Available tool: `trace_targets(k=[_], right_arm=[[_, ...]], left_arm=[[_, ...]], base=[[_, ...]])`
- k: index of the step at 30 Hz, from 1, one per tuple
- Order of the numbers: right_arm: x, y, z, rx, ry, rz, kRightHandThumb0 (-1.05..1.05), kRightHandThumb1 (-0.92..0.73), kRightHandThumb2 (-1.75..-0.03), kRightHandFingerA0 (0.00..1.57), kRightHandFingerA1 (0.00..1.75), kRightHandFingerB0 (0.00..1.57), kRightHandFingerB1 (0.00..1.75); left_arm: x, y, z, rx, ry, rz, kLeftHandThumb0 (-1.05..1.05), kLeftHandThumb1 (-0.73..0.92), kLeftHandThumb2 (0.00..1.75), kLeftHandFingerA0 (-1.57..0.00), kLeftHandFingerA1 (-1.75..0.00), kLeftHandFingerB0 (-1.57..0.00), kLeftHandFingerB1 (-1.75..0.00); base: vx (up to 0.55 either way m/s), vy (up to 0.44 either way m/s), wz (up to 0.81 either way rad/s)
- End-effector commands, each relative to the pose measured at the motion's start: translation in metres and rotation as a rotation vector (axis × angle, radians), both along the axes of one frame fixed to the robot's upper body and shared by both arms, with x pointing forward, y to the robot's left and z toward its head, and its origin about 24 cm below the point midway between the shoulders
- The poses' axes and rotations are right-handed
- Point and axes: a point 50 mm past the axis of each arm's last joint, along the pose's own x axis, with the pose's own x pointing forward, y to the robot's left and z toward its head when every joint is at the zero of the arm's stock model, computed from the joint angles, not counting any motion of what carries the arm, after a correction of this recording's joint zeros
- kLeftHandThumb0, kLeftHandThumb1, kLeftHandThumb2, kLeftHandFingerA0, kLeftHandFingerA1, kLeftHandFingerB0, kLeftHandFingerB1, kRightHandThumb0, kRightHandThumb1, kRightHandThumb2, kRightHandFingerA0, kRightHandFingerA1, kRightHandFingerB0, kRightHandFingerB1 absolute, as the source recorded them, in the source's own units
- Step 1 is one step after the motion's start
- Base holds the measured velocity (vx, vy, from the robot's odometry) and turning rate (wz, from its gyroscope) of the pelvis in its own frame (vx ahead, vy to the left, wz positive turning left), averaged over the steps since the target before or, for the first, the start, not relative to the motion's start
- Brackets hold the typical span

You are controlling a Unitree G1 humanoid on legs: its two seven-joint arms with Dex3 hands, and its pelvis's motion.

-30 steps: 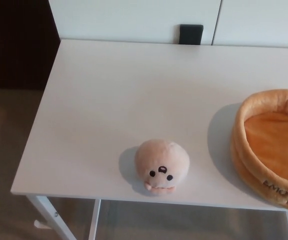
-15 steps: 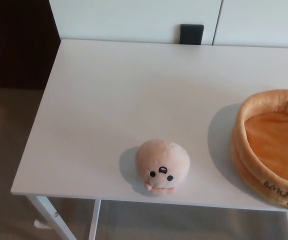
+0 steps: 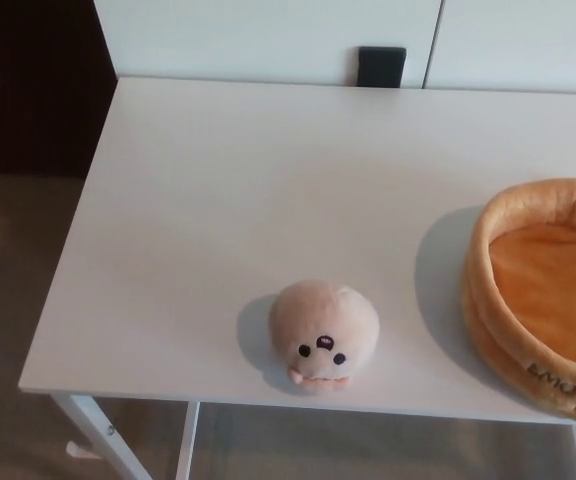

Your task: The robot walks towards a table in front, picks a dumpling toy with left hand and puts it in an orange round plate

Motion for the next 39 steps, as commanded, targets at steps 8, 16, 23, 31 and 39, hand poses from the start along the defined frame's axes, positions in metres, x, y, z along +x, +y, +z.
trace_targets(k=[8, 16, 23, 31, 39], right_arm=[[0.008, 0.005, -0.003, -0.008, 0.005, 0.023, -0.29, -0.51, -0.98, 0.64, 0.71, 0.09, 0.47], [0.012, 0.006, -0.003, -0.002, -0.008, 0.027, -0.39, -0.71, -0.61, 0.72, 0.57, 0.28, 0.3], [0.012, 0.006, -0.002, 0.005, -0.019, 0.027, -0.39, -0.7, -0.61, 0.7, 0.59, 0.26, 0.29], [0.015, 0.007, -0.003, 0.004, -0.019, 0.035, -0.39, -0.72, -0.62, 0.7, 0.58, 0.28, 0.3], [0.013, 0.008, -0.003, 0.009, -0.011, 0.037, -0.28, -0.51, -0.99, 0.6, 0.71, 0.13, 0.49]], left_arm=[[0.022, -0.16, 0.003, 0.551, 0.323, -0.472, -0.33, -0.02, 0.7, 0.0, -0.51, -0.03, -0.52], [0.029, -0.169, -0.023, 0.666, 0.511, -0.48, -0.33, -0.01, 0.71, 0.0, -0.51, -0.02, -0.52], [0.03, -0.173, -0.039, 0.711, 0.708, -0.513, -0.33, -0.06, 0.68, -0.01, -0.52, 0.0, -0.5], [0.032, -0.181, -0.038, 0.763, 0.704, -0.487, -0.8, 0.36, 0.54, -0.09, -0.36, -0.07, -0.33], [0.032, -0.191, -0.047, 0.765, 0.621, -0.428, -0.35, -0.03, 0.71, 0.0, -0.5, -0.01, -0.5]], base=[[0.0, 0.0, 0.0], [0.0, 0.0, 0.0], [0.0, 0.0, 0.0], [0.0, 0.0, 0.0], [0.0, 0.0, 0.0]])
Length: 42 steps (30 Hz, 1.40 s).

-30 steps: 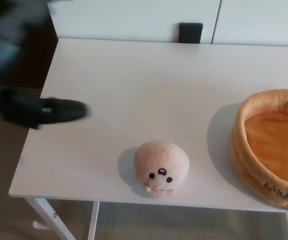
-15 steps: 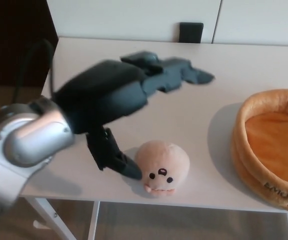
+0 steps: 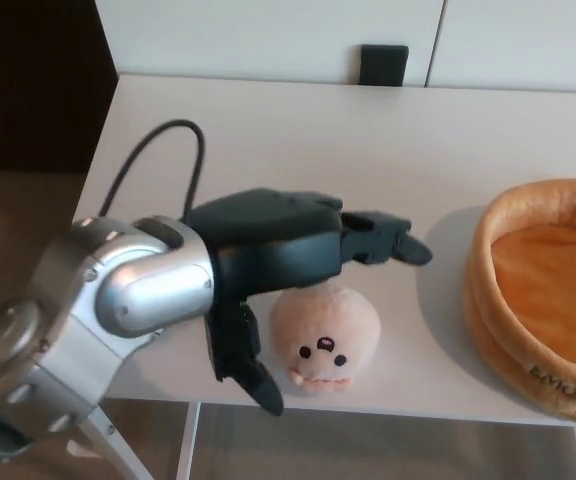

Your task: The robot walks towards a table in front, picks a dumpling toy with left hand and puts it in an orange round plate

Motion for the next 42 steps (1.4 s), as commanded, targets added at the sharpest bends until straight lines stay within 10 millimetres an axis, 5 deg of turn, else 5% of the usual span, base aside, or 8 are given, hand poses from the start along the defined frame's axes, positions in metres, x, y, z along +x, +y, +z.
trace_targets(k=[1, 8, 11, 26, 27, 29, 39, 42], right_arm=[[-0.001, -0.003, 0.002, -0.016, 0.013, 0.007, -0.29, -0.52, -0.99, 0.59, 0.7, 0.12, 0.49], [-0.003, -0.001, 0.0, -0.008, 0.014, 0.003, -0.38, -0.71, -0.62, 0.69, 0.53, 0.27, 0.3], [-0.003, -0.001, 0.0, -0.008, 0.011, 0.001, -0.38, -0.71, -0.62, 0.69, 0.55, 0.27, 0.3], [0.005, 0.002, 0.0, 0.001, -0.005, 0.035, -0.28, -0.52, -0.99, 0.56, 0.69, 0.11, 0.48], [0.005, 0.002, 0.0, 0.0, -0.002, 0.033, -0.38, -0.71, -0.63, 0.67, 0.54, 0.26, 0.3], [0.004, 0.002, -0.001, -0.004, 0.008, 0.031, -0.29, -0.52, -0.99, 0.57, 0.68, 0.1, 0.47], [0.008, 0.002, -0.001, 0.001, 0.0, 0.031, -0.29, -0.51, -0.98, 0.58, 0.68, 0.1, 0.47], [0.008, 0.003, 0.0, 0.001, -0.007, 0.039, -0.4, -0.72, -0.62, 0.67, 0.51, 0.25, 0.29]], left_arm=[[0.012, 0.004, -0.017, 0.158, 0.012, 0.195, -0.35, -0.03, 0.72, 0.0, -0.51, -0.01, -0.5], [0.017, -0.006, -0.032, 0.189, -0.082, 0.217, -0.35, -0.01, 0.73, -0.01, -0.49, -0.02, -0.51], [0.018, -0.008, -0.035, 0.199, -0.121, 0.218, -0.76, 0.34, 0.7, -0.12, -0.38, -0.11, -0.41], [0.015, -0.023, -0.055, 0.295, -0.368, 0.193, -0.36, 0.03, 0.76, 0.0, -0.49, -0.07, -0.55], [0.014, -0.023, -0.056, 0.297, -0.377, 0.19, -0.81, 0.43, 0.54, -0.14, -0.31, -0.07, -0.36], [0.012, -0.024, -0.062, 0.296, -0.386, 0.187, -0.36, 0.02, 0.75, 0.0, -0.5, -0.08, -0.55], [0.012, -0.025, -0.076, 0.275, -0.326, 0.216, -0.35, 0.0, 0.74, 0.0, -0.49, -0.07, -0.55], [0.012, -0.026, -0.078, 0.287, -0.323, 0.211, -0.73, 0.36, 0.73, -0.21, -0.43, -0.06, -0.41]], base=[[0.0, 0.0, 0.0], [0.0, 0.0, 0.0], [0.0, 0.0, 0.0], [0.0, 0.0, 0.0], [0.0, 0.0, 0.0], [0.0, 0.0, 0.0], [0.0, 0.0, 0.0], [0.0, 0.0, 0.0]])
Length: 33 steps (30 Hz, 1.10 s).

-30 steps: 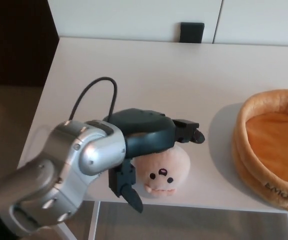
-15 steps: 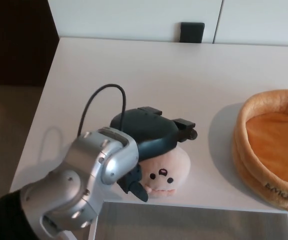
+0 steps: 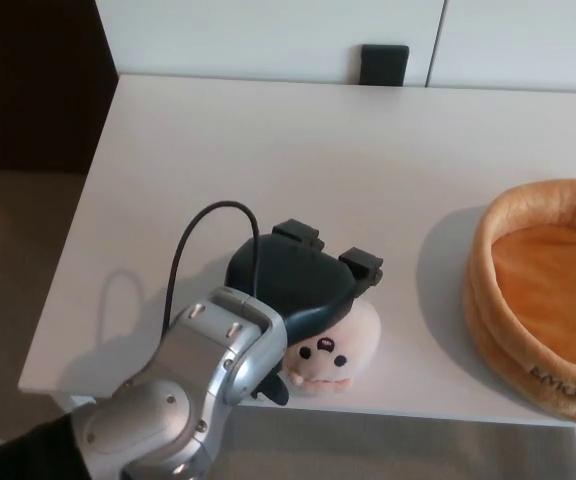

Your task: The robot walks towards a table in front, picks a dumpling toy with left hand and puts it in an orange round plate

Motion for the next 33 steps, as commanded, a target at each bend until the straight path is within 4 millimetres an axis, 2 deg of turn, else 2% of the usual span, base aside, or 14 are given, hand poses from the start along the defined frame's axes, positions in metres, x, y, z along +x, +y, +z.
trace_targets(k=[1, 5, 7, 8, 10, 12, 16, 18, 20, 21, 28, 30, 31, 33], right_arm=[[-0.001, -0.001, 0.0, -0.006, 0.005, 0.001, -0.4, -0.72, -0.62, 0.67, 0.51, 0.25, 0.29], [-0.001, -0.001, 0.0, -0.001, 0.005, -0.004, -0.4, -0.72, -0.62, 0.68, 0.5, 0.25, 0.29], [-0.001, -0.001, 0.0, 0.002, 0.004, -0.009, -0.29, -0.51, -0.98, 0.58, 0.68, 0.11, 0.47], [-0.001, -0.001, 0.0, -0.001, 0.004, -0.004, -0.3, -0.51, -0.98, 0.59, 0.68, 0.11, 0.47], [-0.001, -0.001, 0.0, -0.007, 0.005, 0.005, -0.3, -0.51, -0.98, 0.59, 0.68, 0.11, 0.47], [0.002, -0.001, 0.0, -0.004, 0.003, 0.001, -0.3, -0.52, -0.98, 0.58, 0.68, 0.1, 0.47], [0.005, 0.001, 0.0, 0.016, -0.007, -0.009, -0.4, -0.73, -0.63, 0.66, 0.46, 0.25, 0.29], [0.006, 0.002, 0.0, 0.016, -0.012, 0.0, -0.3, -0.52, -0.98, 0.58, 0.68, 0.11, 0.47], [0.008, 0.002, 0.0, 0.017, -0.02, 0.005, -0.4, -0.74, -0.62, 0.67, 0.45, 0.25, 0.29], [0.011, 0.001, 0.001, 0.016, -0.02, 0.021, -0.33, -0.53, -1.0, 0.6, 0.69, 0.08, 0.46], [0.019, 0.002, 0.002, 0.019, -0.03, 0.044, -0.32, -0.53, -1.0, 0.56, 0.68, 0.09, 0.47], [0.02, 0.002, 0.002, 0.018, -0.028, 0.049, -0.43, -0.73, -0.62, 0.68, 0.5, 0.25, 0.29], [0.02, 0.002, 0.002, 0.017, -0.027, 0.048, -0.31, -0.53, -1.0, 0.56, 0.68, 0.11, 0.48], [0.02, 0.002, 0.002, 0.017, -0.027, 0.047, -0.31, -0.53, -1.0, 0.56, 0.68, 0.11, 0.48]], left_arm=[[0.001, -0.001, -0.002, 0.03, -0.075, -0.013, -0.73, 0.36, 0.73, -0.21, -0.43, -0.06, -0.41], [-0.001, -0.003, -0.005, 0.028, -0.068, -0.018, -0.76, 0.39, 0.72, -0.41, -0.47, -0.1, -0.48], [-0.003, -0.005, -0.008, 0.009, -0.053, -0.013, -0.73, 0.32, 0.62, -0.45, -0.45, -0.15, -0.46], [-0.004, -0.005, -0.01, -0.004, -0.037, -0.012, -0.34, 0.14, 0.76, -0.74, -0.71, -0.09, -0.5], [-0.004, -0.006, -0.012, -0.016, -0.021, -0.011, -0.34, 0.14, 0.76, -0.74, -0.71, -0.09, -0.5], [-0.004, -0.008, -0.013, -0.093, 0.001, -0.016, -0.4, 0.32, 0.6, -1.22, -0.8, -0.39, -0.43], [-0.007, -0.01, -0.019, -0.229, 0.012, -0.022, -0.26, 0.5, 0.66, -1.17, -0.96, -0.53, -0.45], [-0.005, -0.011, -0.022, -0.251, -0.007, -0.025, -0.15, 0.65, 0.6, -1.13, -1.14, -0.84, -0.45], [-0.003, -0.011, -0.025, -0.269, -0.019, -0.024, -0.14, 0.67, 0.6, -1.18, -1.04, -0.94, -0.48], [-0.002, -0.01, -0.026, -0.275, -0.039, -0.027, -0.17, 0.6, 0.6, -1.15, -1.15, -1.2, -0.62], [0.003, -0.003, -0.029, -0.297, -0.097, -0.035, -0.19, 0.66, 0.62, -1.07, -1.3, -1.06, -0.96], [0.003, -0.002, -0.029, -0.295, -0.112, -0.035, -0.23, 0.67, 0.6, -1.08, -1.3, -1.12, -0.75], [0.004, -0.001, -0.029, -0.298, -0.113, -0.027, -0.21, 0.64, 0.62, -1.11, -1.27, -1.12, -0.75], [0.004, 0.0, -0.029, -0.305, -0.113, -0.016, -0.21, 0.64, 0.62, -1.11, -1.27, -1.12, -0.75]], base=[[0.0, 0.0, 0.0], [0.0, 0.0, 0.0], [0.0, 0.0, 0.0], [0.0, 0.0, 0.0], [0.0, 0.0, 0.0], [0.0, 0.0, 0.0], [0.0, 0.0, 0.0], [0.0, 0.0, 0.0], [0.0, 0.0, 0.0], [0.0, 0.0, 0.0], [0.0, 0.0, 0.0], [0.0, 0.0, 0.0], [0.0, 0.0, 0.0], [0.0, 0.0, 0.0]])
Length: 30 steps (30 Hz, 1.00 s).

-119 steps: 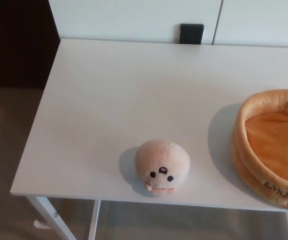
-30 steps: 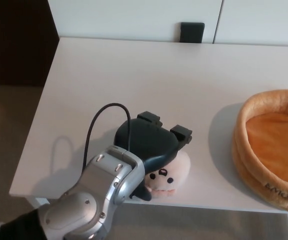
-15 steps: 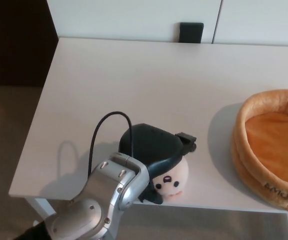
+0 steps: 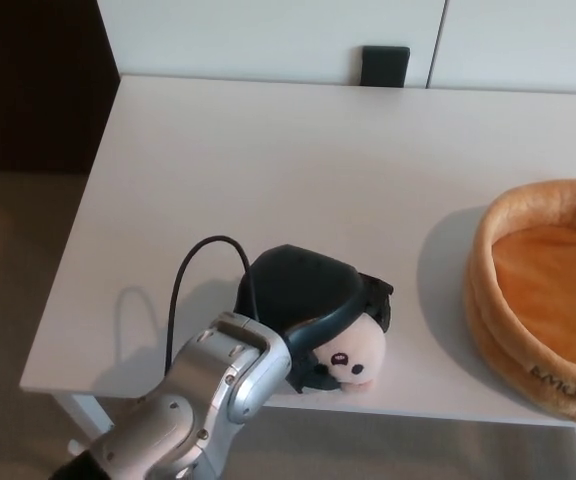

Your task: The robot walks towards a table in front, picks a dumpling toy with left hand and puts it in an orange round plate

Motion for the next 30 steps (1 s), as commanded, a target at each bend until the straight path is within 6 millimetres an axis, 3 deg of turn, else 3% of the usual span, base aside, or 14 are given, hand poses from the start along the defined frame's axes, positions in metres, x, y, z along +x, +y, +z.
trace_targets(k=[1, 2, 3, 9, 10, 11, 12, 14, 15, 16, 27, 28, 29, 30], right_arm=[[0.0, -0.002, 0.001, 0.001, 0.013, 0.007, -0.42, -0.74, -0.62, 0.64, 0.45, 0.25, 0.29], [0.0, -0.002, 0.001, 0.003, 0.013, 0.007, -0.42, -0.74, -0.62, 0.64, 0.45, 0.25, 0.29], [-0.001, -0.002, 0.001, 0.008, 0.012, -0.007, -0.31, -0.53, -1.0, 0.57, 0.68, 0.11, 0.47], [0.001, -0.002, 0.001, 0.004, 0.011, -0.003, -0.31, -0.53, -1.0, 0.58, 0.68, 0.1, 0.47], [0.001, -0.002, 0.001, 0.004, 0.01, -0.003, -0.43, -0.74, -0.62, 0.67, 0.51, 0.26, 0.29], [0.002, -0.003, 0.001, 0.005, 0.009, -0.002, -0.43, -0.74, -0.62, 0.67, 0.51, 0.26, 0.29], [0.003, -0.003, 0.002, 0.007, 0.007, 0.0, -0.31, -0.53, -1.0, 0.55, 0.68, 0.1, 0.47], [0.004, -0.003, 0.002, 0.01, 0.005, 0.003, -0.31, -0.53, -1.0, 0.55, 0.68, 0.1, 0.47], [0.004, -0.003, 0.002, 0.01, 0.004, 0.001, -0.42, -0.74, -0.62, 0.68, 0.52, 0.25, 0.29], [0.005, -0.003, 0.002, 0.011, 0.003, -0.002, -0.42, -0.74, -0.62, 0.68, 0.52, 0.25, 0.29], [0.005, -0.003, 0.002, 0.011, 0.003, -0.003, -0.42, -0.74, -0.62, 0.68, 0.52, 0.25, 0.29], [0.005, -0.003, 0.002, 0.013, 0.002, -0.004, -0.32, -0.53, -1.0, 0.55, 0.68, 0.09, 0.47], [0.005, -0.003, 0.002, 0.014, 0.001, -0.005, -0.32, -0.53, -1.0, 0.55, 0.68, 0.09, 0.47], [0.005, -0.002, 0.002, 0.018, -0.006, -0.014, -0.41, -0.74, -0.62, 0.66, 0.54, 0.25, 0.29]], left_arm=[[-0.001, 0.005, -0.002, -0.078, -0.024, 0.017, -0.12, 0.59, 0.69, -1.24, -1.09, -1.14, -0.61], [-0.002, 0.006, -0.001, -0.117, -0.019, 0.03, -0.12, 0.59, 0.69, -1.24, -1.09, -1.14, -0.61], [0.001, 0.009, 0.004, -0.299, 0.068, 0.127, -0.09, 0.55, 0.87, -1.35, -0.84, -1.2, -0.67], [0.022, 0.024, 0.026, -0.807, 0.359, 0.335, 0.04, 0.58, 0.84, -1.3, -0.78, -1.1, -0.74], [0.025, 0.026, 0.031, -0.876, 0.387, 0.35, 0.1, 0.58, 0.86, -1.26, -0.85, -1.07, -0.79], [0.028, 0.028, 0.034, -0.943, 0.416, 0.36, 0.1, 0.58, 0.86, -1.26, -0.85, -1.07, -0.79], [0.031, 0.029, 0.039, -1.012, 0.43, 0.367, 0.18, 0.54, 0.9, -1.22, -0.82, -1.11, -0.81], [0.034, 0.031, 0.044, -1.103, 0.448, 0.374, 0.18, 0.54, 0.9, -1.22, -0.82, -1.11, -0.81], [0.037, 0.032, 0.049, -1.17, 0.49, 0.37, 0.13, 0.6, 0.82, -1.22, -0.92, -1.02, -0.84], [0.04, 0.032, 0.055, -1.254, 0.546, 0.357, 0.13, 0.6, 0.82, -1.22, -0.92, -1.02, -0.84], [0.041, 0.034, 0.058, -1.288, 0.576, 0.356, 0.13, 0.6, 0.82, -1.22, -0.92, -1.02, -0.84], [0.043, 0.034, 0.064, -1.336, 0.604, 0.34, 0.1, 0.58, 0.85, -1.22, -0.89, -1.0, -0.82], [0.044, 0.034, 0.068, -1.371, 0.627, 0.326, 0.1, 0.58, 0.85, -1.22, -0.89, -1.0, -0.82], [0.05, 0.007, 0.092, -1.345, 0.623, 0.225, -0.07, 0.69, 0.7, -1.19, -0.7, -0.96, -0.68]], base=[[0.0, 0.0, 0.0], [0.0, 0.0, 0.0], [0.0, 0.0, 0.0], [0.0, 0.0, 0.0], [0.0, 0.0, 0.0], [0.0, 0.0, 0.0], [0.0, 0.0, 0.0], [0.0, 0.0, 0.0], [0.0, 0.0, 0.0], [0.0, 0.0, 0.0], [0.0, 0.0, 0.0], [0.0, 0.0, 0.0], [0.0, 0.0, 0.0], [0.0, 0.0, 0.0]])
